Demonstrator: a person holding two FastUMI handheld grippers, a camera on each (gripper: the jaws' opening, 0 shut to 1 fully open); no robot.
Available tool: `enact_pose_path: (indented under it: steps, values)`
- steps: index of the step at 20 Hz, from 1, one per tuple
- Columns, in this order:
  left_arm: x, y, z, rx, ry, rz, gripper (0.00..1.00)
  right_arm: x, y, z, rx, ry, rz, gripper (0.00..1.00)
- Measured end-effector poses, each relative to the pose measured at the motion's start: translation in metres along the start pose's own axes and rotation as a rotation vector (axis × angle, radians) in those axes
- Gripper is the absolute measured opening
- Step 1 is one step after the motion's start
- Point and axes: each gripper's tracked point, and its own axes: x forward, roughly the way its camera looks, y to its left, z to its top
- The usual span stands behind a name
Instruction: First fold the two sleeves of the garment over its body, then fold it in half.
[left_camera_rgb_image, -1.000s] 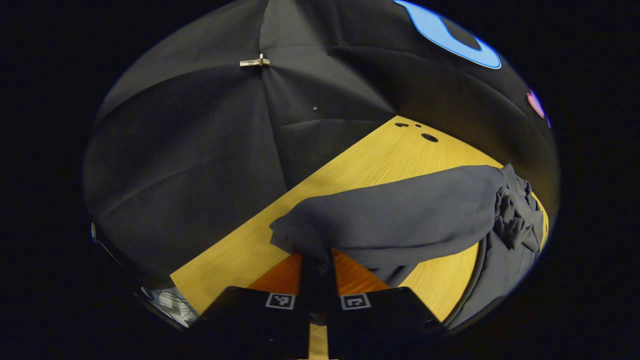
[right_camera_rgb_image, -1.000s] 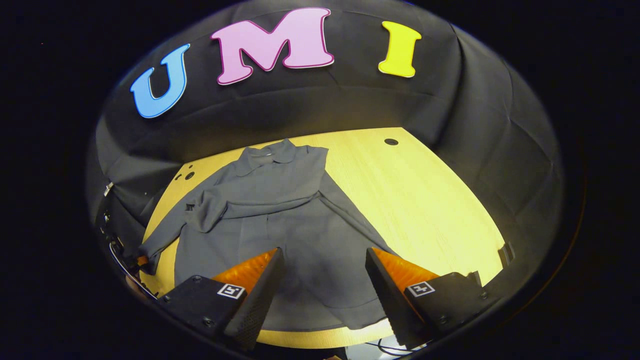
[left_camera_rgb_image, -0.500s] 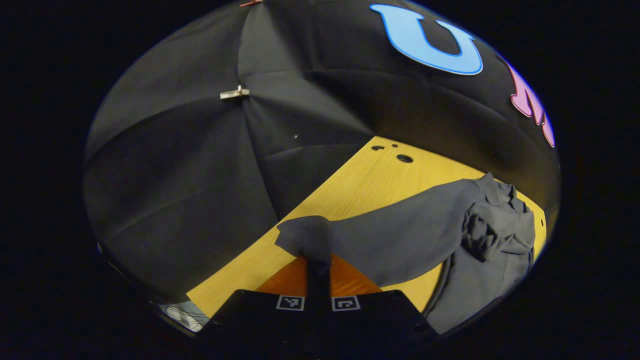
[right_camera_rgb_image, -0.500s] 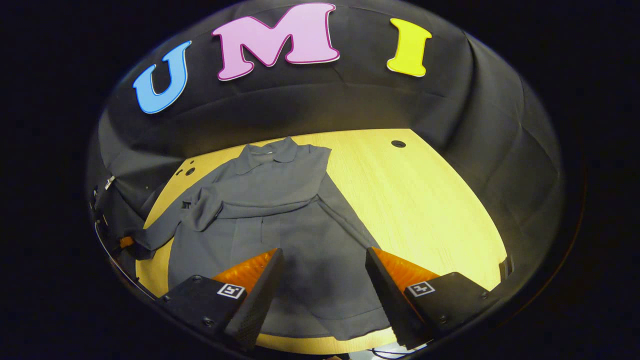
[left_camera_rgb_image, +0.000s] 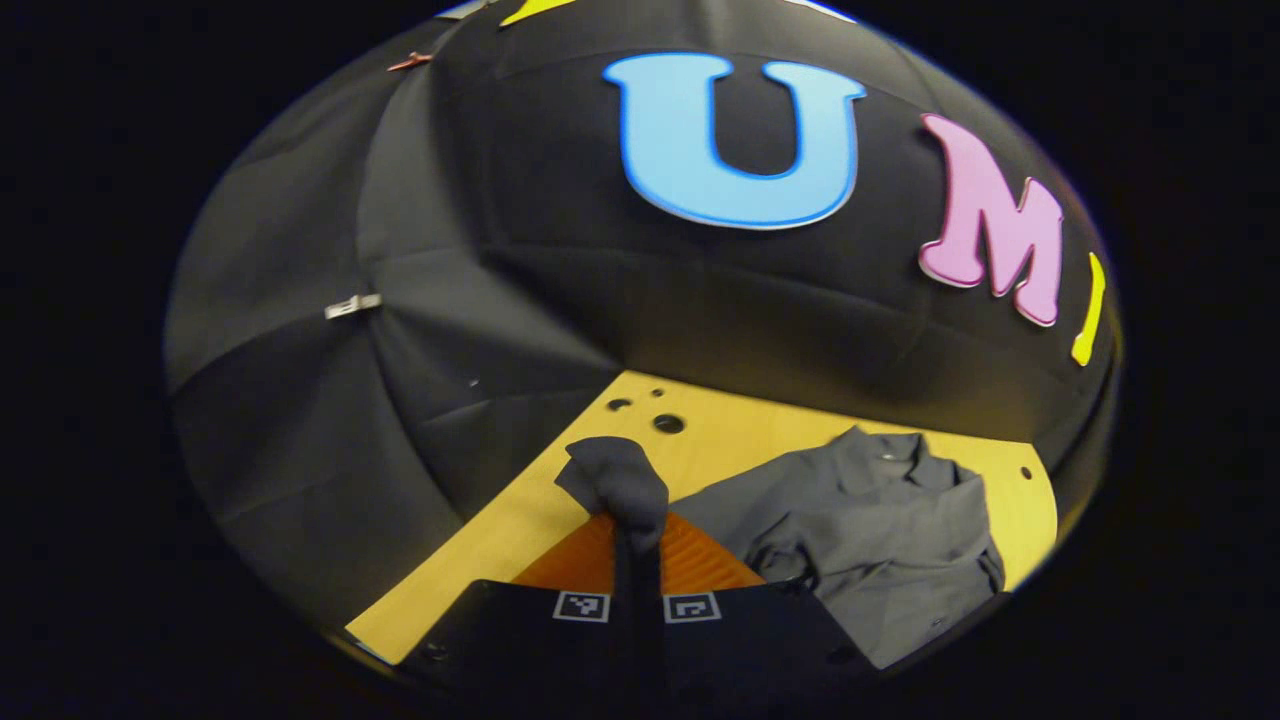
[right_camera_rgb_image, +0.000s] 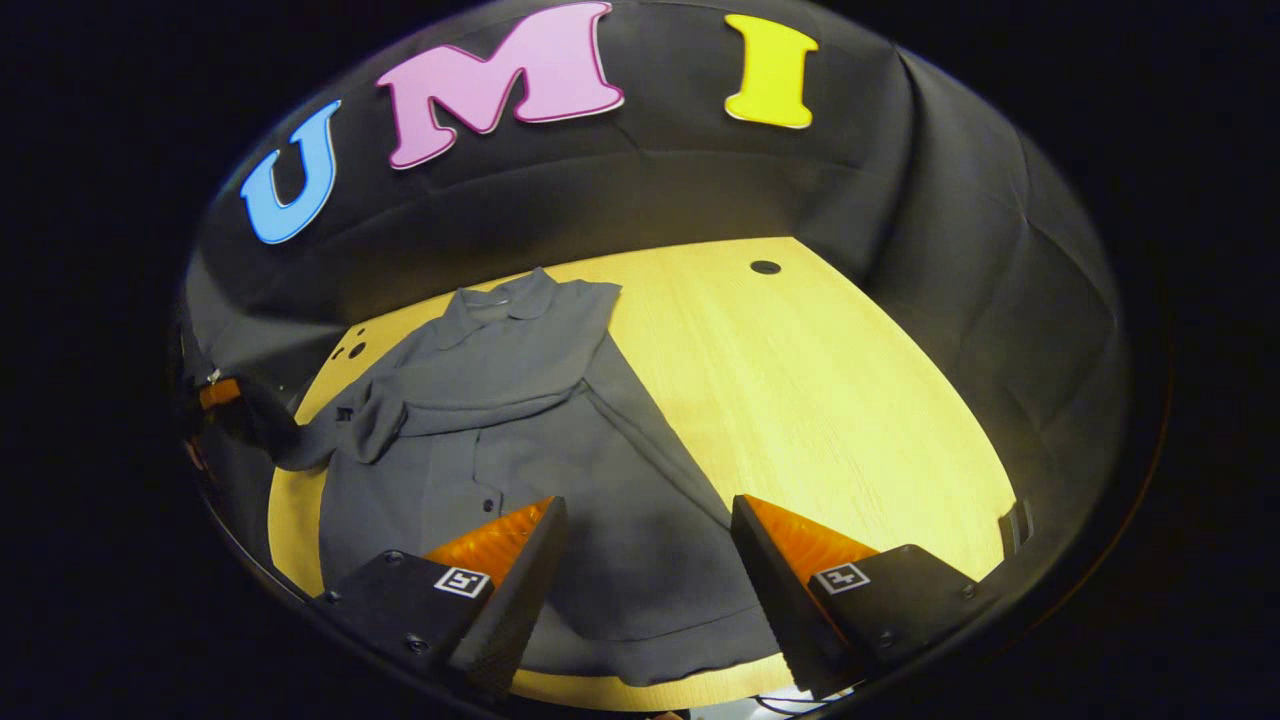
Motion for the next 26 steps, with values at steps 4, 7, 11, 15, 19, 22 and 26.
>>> enact_pose_path:
  steps: [4, 7, 11, 15, 19, 22, 26]
  values:
    - [0.009, -0.093, 0.011, 0.112, -0.019, -0.149, 0.05, 0.006, -0.023, -0.007, 0.046, 0.021, -0.013, 0.99]
    - [0.007, -0.165, 0.009, 0.114, -0.013, -0.265, 0.05, 0.009, -0.037, -0.006, 0.065, 0.028, -0.020, 0.99]
    - [0.002, -0.248, -0.001, 0.135, 0.004, -0.402, 0.05, 0.010, -0.051, -0.008, 0.080, 0.033, -0.020, 0.99]
    - [0.000, -0.321, -0.019, 0.148, 0.051, -0.523, 0.05, 0.010, -0.065, -0.014, 0.099, 0.049, -0.025, 0.99]
    - [0.002, -0.380, -0.047, 0.160, 0.116, -0.610, 0.05, 0.008, -0.077, -0.018, 0.119, 0.060, -0.032, 0.99]
    - [0.006, -0.414, -0.072, 0.156, 0.179, -0.651, 0.05, 0.007, -0.083, -0.024, 0.131, 0.071, -0.031, 0.99]
    - [0.016, -0.442, -0.106, 0.181, 0.259, -0.669, 0.05, 0.009, -0.084, -0.030, 0.129, 0.094, -0.021, 0.99]
